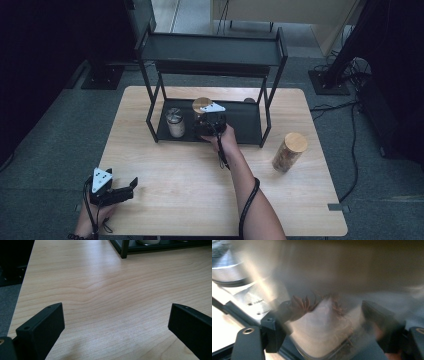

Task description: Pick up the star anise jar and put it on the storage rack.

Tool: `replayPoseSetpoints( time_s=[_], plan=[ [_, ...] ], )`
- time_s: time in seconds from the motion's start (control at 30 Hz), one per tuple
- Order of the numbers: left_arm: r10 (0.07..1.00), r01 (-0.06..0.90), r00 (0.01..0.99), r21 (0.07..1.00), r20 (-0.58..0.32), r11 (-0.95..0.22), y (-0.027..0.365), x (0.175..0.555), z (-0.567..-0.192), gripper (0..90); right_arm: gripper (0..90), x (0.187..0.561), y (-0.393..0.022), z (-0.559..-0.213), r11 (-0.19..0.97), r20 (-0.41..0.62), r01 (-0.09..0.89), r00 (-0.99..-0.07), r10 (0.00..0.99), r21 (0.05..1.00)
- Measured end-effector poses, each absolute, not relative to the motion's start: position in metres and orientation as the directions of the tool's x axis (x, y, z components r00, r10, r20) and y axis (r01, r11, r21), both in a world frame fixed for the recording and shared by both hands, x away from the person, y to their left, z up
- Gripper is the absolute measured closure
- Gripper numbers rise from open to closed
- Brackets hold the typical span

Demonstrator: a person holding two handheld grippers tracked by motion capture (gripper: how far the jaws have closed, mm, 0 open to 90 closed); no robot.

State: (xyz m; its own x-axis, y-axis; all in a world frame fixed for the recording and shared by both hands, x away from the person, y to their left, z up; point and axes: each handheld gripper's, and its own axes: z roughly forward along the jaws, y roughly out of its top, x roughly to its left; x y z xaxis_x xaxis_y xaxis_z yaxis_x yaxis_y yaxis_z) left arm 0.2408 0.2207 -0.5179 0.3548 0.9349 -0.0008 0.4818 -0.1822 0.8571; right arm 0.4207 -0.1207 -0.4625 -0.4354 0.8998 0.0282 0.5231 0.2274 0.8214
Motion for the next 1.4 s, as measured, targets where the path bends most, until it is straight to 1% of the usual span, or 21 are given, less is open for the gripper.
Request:
replayPoseSetpoints(
  time_s=[0.1,0.2,0.27,0.4,0.47,0.57,0.7,0.9,1.07,1.2,1.4],
  plan=[
    [0.935,0.482,0.354,0.857,-0.001,-0.182,0.221,0.241,-0.518,0.9,22.0,0.419,-0.122,-0.461,0.218,0.033,0.519,-0.431,0.902,0.826],
    [0.936,0.481,0.353,0.857,0.001,-0.183,0.220,0.241,-0.518,0.9,18.2,0.417,-0.123,-0.460,0.219,0.038,0.523,-0.437,0.899,0.823],
    [0.936,0.481,0.353,0.857,0.002,-0.183,0.220,0.241,-0.518,0.9,13.5,0.416,-0.124,-0.461,0.224,0.042,0.523,-0.448,0.893,0.822],
    [0.936,0.482,0.351,0.857,0.004,-0.184,0.220,0.241,-0.518,0.9,9.3,0.412,-0.126,-0.462,0.225,0.041,0.514,-0.456,0.889,0.828],
    [0.937,0.483,0.350,0.856,0.004,-0.185,0.220,0.241,-0.518,0.9,5.9,0.410,-0.128,-0.465,0.207,0.065,0.518,-0.458,0.887,0.830],
    [0.937,0.484,0.350,0.855,0.005,-0.186,0.220,0.241,-0.518,0.9,3.6,0.408,-0.130,-0.468,0.204,0.073,0.521,-0.462,0.884,0.829],
    [0.937,0.483,0.350,0.855,0.007,-0.187,0.220,0.241,-0.518,0.9,3.1,0.404,-0.133,-0.473,0.181,0.096,0.530,-0.452,0.887,0.828],
    [0.936,0.482,0.351,0.856,0.009,-0.189,0.220,0.241,-0.518,0.9,3.1,0.397,-0.138,-0.481,0.184,0.106,0.548,-0.455,0.884,0.816],
    [0.937,0.483,0.350,0.855,0.011,-0.191,0.220,0.241,-0.518,0.9,2.6,0.390,-0.142,-0.487,0.194,0.094,0.540,-0.458,0.884,0.819],
    [0.937,0.484,0.350,0.854,0.014,-0.193,0.219,0.241,-0.518,0.9,1.7,0.386,-0.143,-0.492,0.181,0.083,0.539,-0.429,0.900,0.822],
    [0.937,0.484,0.349,0.854,0.015,-0.193,0.219,0.241,-0.518,0.9,0.9,0.381,-0.146,-0.500,0.177,0.087,0.548,-0.421,0.903,0.818]
  ],
)
